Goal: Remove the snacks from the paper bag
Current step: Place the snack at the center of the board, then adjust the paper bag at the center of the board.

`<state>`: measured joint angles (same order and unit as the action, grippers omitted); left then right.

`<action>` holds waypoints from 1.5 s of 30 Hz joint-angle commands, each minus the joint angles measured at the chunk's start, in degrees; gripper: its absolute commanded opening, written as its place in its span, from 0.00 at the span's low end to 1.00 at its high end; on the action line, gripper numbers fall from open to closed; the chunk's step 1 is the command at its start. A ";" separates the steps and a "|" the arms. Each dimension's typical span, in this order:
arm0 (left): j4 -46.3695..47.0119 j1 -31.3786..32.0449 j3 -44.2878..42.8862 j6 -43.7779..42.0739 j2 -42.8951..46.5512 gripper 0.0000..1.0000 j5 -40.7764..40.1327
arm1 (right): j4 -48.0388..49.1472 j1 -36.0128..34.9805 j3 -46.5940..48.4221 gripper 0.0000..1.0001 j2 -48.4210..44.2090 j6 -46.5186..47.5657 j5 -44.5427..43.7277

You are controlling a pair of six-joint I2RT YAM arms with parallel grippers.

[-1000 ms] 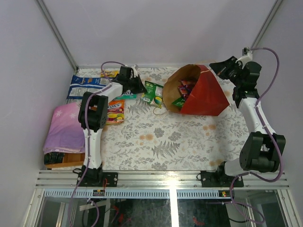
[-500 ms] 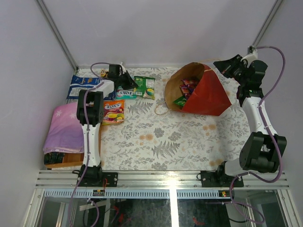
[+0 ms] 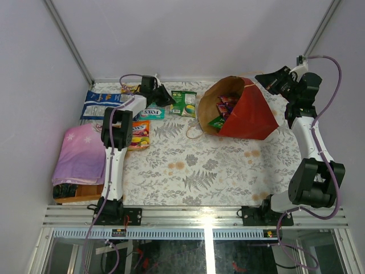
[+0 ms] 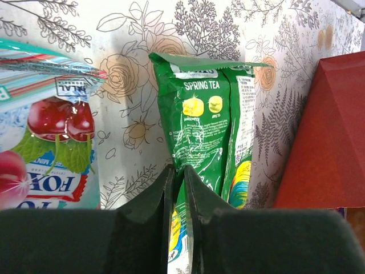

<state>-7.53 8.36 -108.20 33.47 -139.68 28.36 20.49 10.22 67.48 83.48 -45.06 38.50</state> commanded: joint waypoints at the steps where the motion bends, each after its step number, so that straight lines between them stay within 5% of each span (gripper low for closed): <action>1: -0.60 -0.27 -1.18 0.13 0.49 0.11 -2.57 | 4.31 0.32 1.24 0.00 -0.03 -0.46 1.22; 7: -2.83 -0.51 -0.48 -1.58 2.66 0.19 -6.27 | 4.19 0.13 1.20 0.00 0.36 -0.51 1.23; 13: -4.87 -0.76 1.11 -3.11 8.54 0.98 -9.81 | -11.71 -7.07 6.47 0.00 -1.12 14.77 -9.09; 25: -0.16 7.29 11.95 -17.17 32.22 1.00 -16.62 | -17.69 -13.27 7.39 0.00 -3.73 19.05 -6.89; 35: 8.88 16.37 6.98 -38.10 21.03 1.00 -15.47 | -26.12 -20.91 11.54 0.00 -3.15 24.55 -10.06; 45: 18.74 16.40 8.06 -45.53 17.93 1.00 -6.34 | -26.53 -21.73 11.47 0.00 -2.39 25.29 -9.06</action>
<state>2.22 24.86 -96.77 -7.14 -121.14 18.24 -7.18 -10.94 76.66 82.43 -21.02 29.34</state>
